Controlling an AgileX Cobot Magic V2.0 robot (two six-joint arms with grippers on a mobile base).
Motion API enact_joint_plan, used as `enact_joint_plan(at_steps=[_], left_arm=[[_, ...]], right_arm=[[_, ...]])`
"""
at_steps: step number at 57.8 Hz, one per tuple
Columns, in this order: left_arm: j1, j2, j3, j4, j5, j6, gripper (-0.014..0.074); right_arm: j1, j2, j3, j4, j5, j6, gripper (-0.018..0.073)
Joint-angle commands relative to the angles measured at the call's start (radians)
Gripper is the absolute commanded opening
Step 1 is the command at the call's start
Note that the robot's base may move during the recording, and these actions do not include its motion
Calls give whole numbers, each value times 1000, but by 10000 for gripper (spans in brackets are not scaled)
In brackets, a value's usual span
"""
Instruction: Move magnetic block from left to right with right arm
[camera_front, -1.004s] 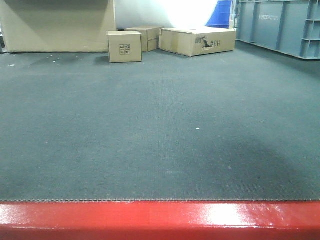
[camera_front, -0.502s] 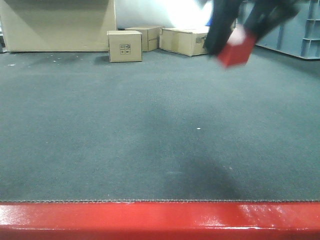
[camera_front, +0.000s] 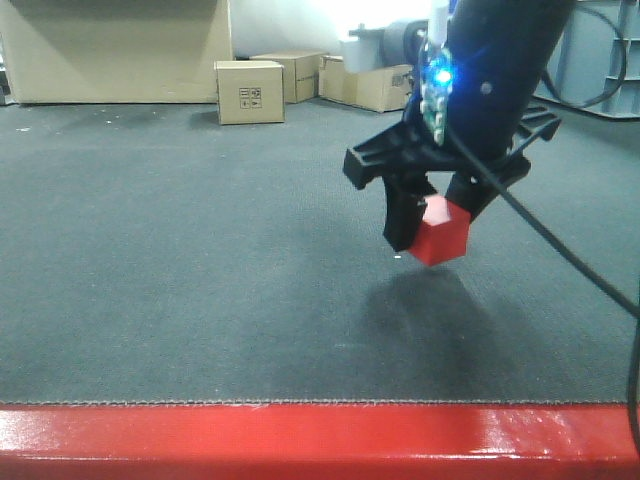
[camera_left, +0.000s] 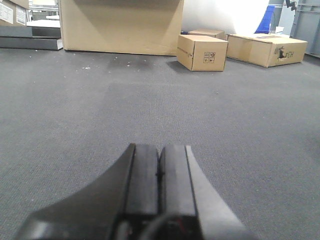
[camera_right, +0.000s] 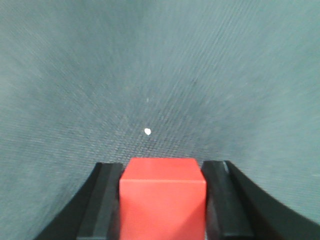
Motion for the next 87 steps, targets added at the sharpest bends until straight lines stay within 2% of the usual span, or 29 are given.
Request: enact_joint_plan(at_steps=[1,6,17,20,34,38,43,52,57,78,87], left_arm=[[-6,-10,7,-5,-83,-6,-126],[-6,-10,7,-5,-83,-6,-126],[-6,-10,7,-5,-83,-6,-126],[-6,-10,7,-5,-83,-6,-126],[-6,-10,7,-5,-83,-6,-126],[-6,-10,7,-5,-83,-6,-126],[-6,-10,7,-5,-83,-6,-126],[-6,-10,7,-5,-83,-6,-126],[-6,-10,7,-5,-83,-6,-126],[-6,-10,7,-5,-83,-6,-126],[-6,-10,7,-5,-83,-6,-126]], right_arm=[[-2,-39,-34,-2,-44,-5,205],[-2,-39,-34,7,-44,-5,273],[-2,-39,-34,19,-29,-5,613],[-2,-41,-36,22,-20,-5,648],[-2,-140,-38,23,2,-5,619],[-2,-196,-35,24,10,-5,581],[-2,-284,-21,26,13,-5,468],[-2,-472,46,17,-13,-5,174],[-2,-573,104,10,-46,-5,49],[-2,-978,440,7,-243,-5,57],[-2,-1162,581,-32,-311,-5,57]])
